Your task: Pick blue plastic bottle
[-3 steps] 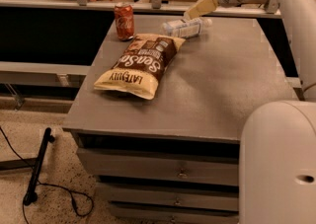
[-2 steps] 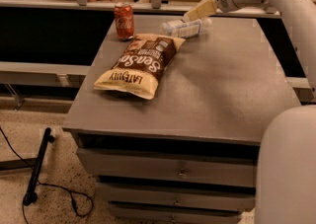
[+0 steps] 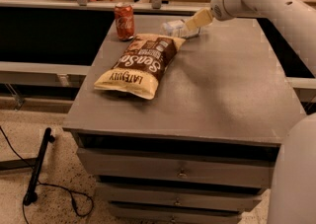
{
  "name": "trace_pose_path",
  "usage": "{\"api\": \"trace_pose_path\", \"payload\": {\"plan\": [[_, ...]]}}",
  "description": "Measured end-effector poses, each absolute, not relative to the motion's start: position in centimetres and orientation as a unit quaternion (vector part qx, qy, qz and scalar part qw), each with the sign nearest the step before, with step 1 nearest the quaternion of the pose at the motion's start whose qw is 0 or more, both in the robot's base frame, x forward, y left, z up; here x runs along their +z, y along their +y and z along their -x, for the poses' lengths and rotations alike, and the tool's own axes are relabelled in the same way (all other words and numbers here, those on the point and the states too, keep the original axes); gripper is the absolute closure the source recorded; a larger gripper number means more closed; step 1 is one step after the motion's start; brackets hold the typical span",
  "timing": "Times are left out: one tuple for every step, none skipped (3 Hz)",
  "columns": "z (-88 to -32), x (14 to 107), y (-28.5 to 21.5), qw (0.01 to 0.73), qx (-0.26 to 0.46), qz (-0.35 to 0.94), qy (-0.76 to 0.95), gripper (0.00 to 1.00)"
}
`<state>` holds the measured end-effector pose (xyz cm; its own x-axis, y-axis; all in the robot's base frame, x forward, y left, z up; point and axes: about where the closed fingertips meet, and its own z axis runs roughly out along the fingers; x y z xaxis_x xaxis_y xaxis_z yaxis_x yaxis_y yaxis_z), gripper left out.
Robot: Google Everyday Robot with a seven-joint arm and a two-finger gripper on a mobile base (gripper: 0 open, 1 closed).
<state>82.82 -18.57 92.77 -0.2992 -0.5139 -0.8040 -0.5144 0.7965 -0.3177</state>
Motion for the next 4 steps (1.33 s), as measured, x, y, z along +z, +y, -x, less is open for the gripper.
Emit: {"api": "trace_pose_path", "payload": {"plan": [[-82.8, 90.0, -17.9, 0.478, 0.017, 0.311, 0.821, 0.0], [-83.0, 89.2, -17.4, 0.481, 0.018, 0.306, 0.821, 0.0], [-83.2, 88.9, -17.3, 0.491, 0.018, 0.299, 0.818, 0.0], [-83.4, 88.7, -17.0, 0.498, 0.021, 0.308, 0.81, 0.0]]}}
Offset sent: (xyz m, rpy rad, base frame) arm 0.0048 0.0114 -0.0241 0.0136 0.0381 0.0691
